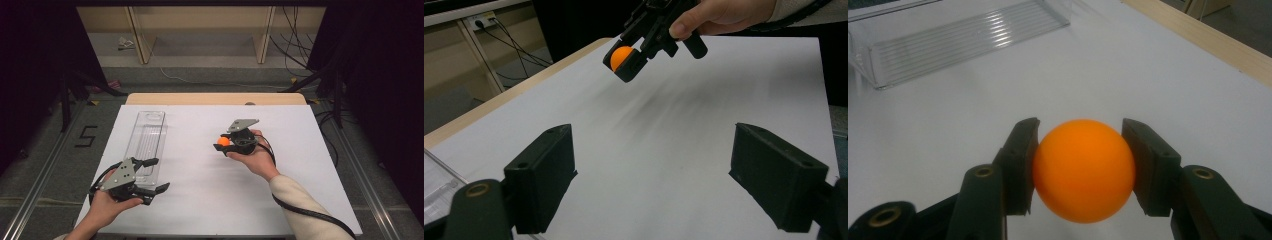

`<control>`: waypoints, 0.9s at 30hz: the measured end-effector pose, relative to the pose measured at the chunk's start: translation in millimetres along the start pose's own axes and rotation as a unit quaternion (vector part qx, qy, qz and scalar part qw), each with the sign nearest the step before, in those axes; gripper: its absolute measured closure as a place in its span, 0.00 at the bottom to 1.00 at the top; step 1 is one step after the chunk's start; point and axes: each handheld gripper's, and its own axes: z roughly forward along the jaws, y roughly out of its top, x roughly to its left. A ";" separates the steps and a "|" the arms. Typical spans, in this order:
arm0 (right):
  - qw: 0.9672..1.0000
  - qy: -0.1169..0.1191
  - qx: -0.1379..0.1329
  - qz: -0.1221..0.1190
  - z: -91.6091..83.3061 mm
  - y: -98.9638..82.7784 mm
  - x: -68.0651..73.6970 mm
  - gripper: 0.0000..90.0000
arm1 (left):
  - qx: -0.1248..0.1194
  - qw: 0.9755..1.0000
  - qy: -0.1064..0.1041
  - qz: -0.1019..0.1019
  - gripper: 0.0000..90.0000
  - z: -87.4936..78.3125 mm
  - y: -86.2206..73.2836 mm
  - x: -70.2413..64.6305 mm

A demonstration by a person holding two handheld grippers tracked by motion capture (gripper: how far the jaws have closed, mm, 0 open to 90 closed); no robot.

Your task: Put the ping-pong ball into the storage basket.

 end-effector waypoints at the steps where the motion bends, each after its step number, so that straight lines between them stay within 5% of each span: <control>1: 1.000 0.001 0.000 0.000 0.3 0.2 0.1 0.57 | 0.000 1.000 0.000 0.000 0.20 0.0 0.0 0.0; 27: 1.000 0.007 -0.002 -0.001 12.9 8.1 4.0 0.57 | 0.000 1.000 0.000 0.000 0.20 -0.3 0.1 -0.1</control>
